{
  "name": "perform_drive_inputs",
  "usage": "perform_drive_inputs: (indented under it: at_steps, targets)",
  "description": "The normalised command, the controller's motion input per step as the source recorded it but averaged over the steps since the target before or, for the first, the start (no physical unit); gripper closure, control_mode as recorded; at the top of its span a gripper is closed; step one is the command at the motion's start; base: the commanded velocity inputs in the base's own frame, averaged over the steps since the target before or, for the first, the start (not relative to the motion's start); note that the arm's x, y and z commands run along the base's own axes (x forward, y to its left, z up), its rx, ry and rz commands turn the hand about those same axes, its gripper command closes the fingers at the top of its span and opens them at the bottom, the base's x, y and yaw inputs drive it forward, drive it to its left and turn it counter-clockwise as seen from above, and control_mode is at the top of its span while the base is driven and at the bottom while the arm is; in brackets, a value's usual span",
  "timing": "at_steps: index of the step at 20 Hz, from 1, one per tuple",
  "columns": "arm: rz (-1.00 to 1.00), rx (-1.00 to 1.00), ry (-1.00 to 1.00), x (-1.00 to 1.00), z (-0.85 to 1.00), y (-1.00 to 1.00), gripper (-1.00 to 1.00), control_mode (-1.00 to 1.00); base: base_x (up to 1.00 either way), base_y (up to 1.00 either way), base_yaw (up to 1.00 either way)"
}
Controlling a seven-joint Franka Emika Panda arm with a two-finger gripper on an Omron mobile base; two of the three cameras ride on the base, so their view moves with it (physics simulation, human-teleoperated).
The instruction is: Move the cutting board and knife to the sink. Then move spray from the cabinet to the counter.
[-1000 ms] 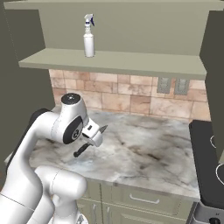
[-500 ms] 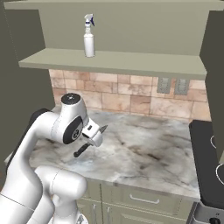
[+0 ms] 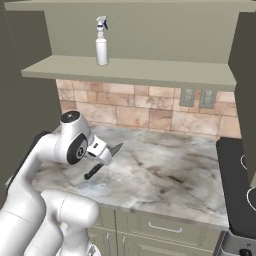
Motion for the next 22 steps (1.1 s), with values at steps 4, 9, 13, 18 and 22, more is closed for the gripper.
perform_drive_inputs:
  at_steps: [4, 9, 13, 18, 22]
  targets:
    - [0.00, -0.15, 0.03, 0.45, -0.40, 0.43, -1.00, -1.00, 0.00, 0.00, 0.00]
    - [0.00, -0.03, 0.15, 0.45, -0.38, 0.38, -1.00, -1.00, 0.00, 0.00, 0.00]
    - [0.00, 0.00, 0.22, 0.33, -0.29, 0.23, -1.00, -1.00, 0.00, 0.00, 0.00]
    - [0.00, 0.01, 0.22, 0.18, -0.23, 0.11, -1.00, -1.00, 0.00, 0.00, 0.00]
    - [0.00, 0.01, 0.16, 0.14, -0.13, 0.06, -1.00, -1.00, 0.00, 0.00, 0.00]
